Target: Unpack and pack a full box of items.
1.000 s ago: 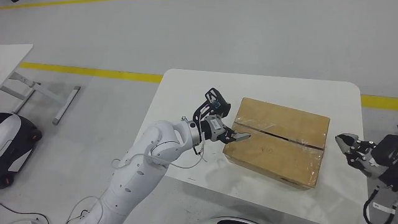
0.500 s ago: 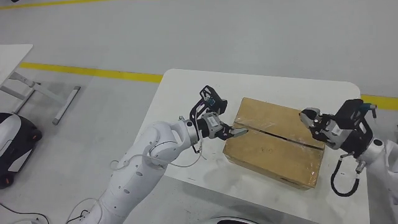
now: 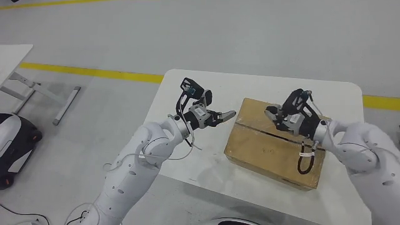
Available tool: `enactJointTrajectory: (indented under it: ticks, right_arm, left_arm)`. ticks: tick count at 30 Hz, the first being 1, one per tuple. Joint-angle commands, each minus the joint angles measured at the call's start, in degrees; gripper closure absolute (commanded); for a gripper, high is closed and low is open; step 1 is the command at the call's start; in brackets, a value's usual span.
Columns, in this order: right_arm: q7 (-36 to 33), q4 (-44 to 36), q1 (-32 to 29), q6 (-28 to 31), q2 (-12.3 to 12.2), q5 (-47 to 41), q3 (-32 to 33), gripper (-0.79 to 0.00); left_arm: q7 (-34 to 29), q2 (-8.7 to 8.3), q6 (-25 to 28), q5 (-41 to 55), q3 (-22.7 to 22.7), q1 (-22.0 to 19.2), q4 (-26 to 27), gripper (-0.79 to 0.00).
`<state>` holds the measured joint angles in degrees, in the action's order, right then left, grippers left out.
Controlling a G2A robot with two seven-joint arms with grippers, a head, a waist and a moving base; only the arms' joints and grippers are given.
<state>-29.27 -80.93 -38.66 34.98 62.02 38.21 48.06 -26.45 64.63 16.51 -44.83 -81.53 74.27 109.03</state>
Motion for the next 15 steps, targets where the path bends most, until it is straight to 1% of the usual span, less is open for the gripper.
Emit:
enactJointTrajectory:
  ticks: [1, 4, 8, 15]
  right_arm:
    - [0.2, 2.4, 1.4, 0.1, 0.9, 0.7, -2.4, 0.000]
    - [-0.3, 5.1, 2.6, 0.9, 1.8, 1.7, -4.5, 0.000]
    - [-0.9, 7.9, 3.2, 1.0, 2.6, 1.6, -5.7, 0.000]
    - [-1.3, 8.3, 2.0, 1.6, 2.7, 3.0, -5.4, 0.000]
  left_arm:
    - [0.0, 0.00, 0.0, 0.0, 0.0, 0.0, 0.0, -0.785]
    - [0.0, 0.00, 0.0, 0.0, 0.0, 0.0, 0.0, -0.785]
    - [0.0, 0.00, 0.0, 0.0, 0.0, 0.0, 0.0, -0.785]
    - [0.0, 0.00, 0.0, 0.0, 0.0, 0.0, 0.0, -0.785]
